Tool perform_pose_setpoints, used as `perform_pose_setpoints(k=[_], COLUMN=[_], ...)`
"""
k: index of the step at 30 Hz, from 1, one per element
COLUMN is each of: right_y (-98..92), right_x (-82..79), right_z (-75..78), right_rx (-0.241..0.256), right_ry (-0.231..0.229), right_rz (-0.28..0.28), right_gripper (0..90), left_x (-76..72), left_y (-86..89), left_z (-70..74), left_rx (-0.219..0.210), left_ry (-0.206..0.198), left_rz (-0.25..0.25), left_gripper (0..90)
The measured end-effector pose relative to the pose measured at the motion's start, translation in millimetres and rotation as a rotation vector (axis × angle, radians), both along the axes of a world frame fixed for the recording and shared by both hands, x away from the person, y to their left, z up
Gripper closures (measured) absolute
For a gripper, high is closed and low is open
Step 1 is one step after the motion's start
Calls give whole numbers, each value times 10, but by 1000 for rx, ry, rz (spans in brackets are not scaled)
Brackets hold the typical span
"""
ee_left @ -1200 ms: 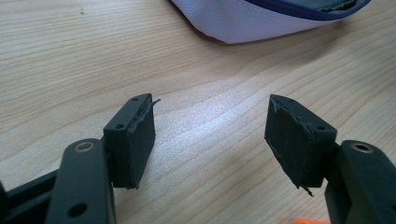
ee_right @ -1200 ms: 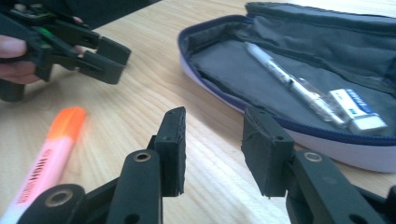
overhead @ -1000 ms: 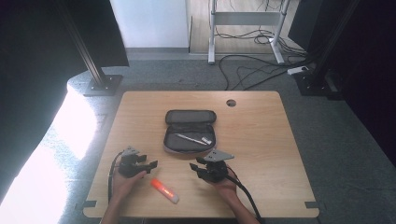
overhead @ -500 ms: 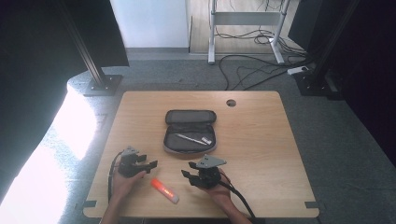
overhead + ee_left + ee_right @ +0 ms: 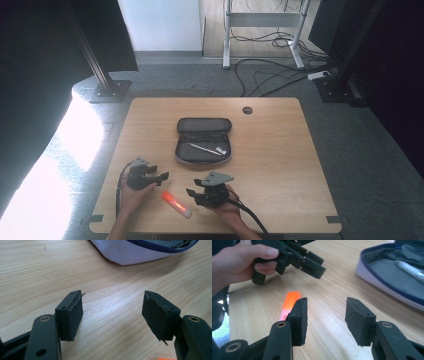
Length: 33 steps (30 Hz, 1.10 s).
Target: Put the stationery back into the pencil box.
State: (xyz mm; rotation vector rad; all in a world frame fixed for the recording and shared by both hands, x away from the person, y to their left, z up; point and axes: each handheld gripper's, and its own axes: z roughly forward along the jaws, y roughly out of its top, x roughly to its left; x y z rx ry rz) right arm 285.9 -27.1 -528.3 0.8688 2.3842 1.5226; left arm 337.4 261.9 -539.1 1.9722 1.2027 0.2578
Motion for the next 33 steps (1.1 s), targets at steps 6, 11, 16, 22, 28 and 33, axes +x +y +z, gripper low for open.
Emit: perform_pose_setpoints(k=[6,11,16,22,28,33], right_y=[125,174,205,253,345,389], right_x=[-57,-89,-108,-132,-176,-195], right_z=[-36,-60,-77,-105,-143,-169], right_rx=[-8,-16,-22,-28,-50,-72], right_ry=[11,24,33,43,61,66], right_rz=[38,48,59,70,97,102], right_gripper=[518,518,518,518,512,514], left_x=[0,2,2,3,3,7], left_y=[0,7,5,3,-4,7], left_z=[1,0,0,-2,-6,-10], left_rx=[1,1,1,1,2,3], left_ry=[1,3,2,2,3,4], left_rz=[-2,-2,-2,-2,-3,-1], left_gripper=[334,334,334,334,333,334])
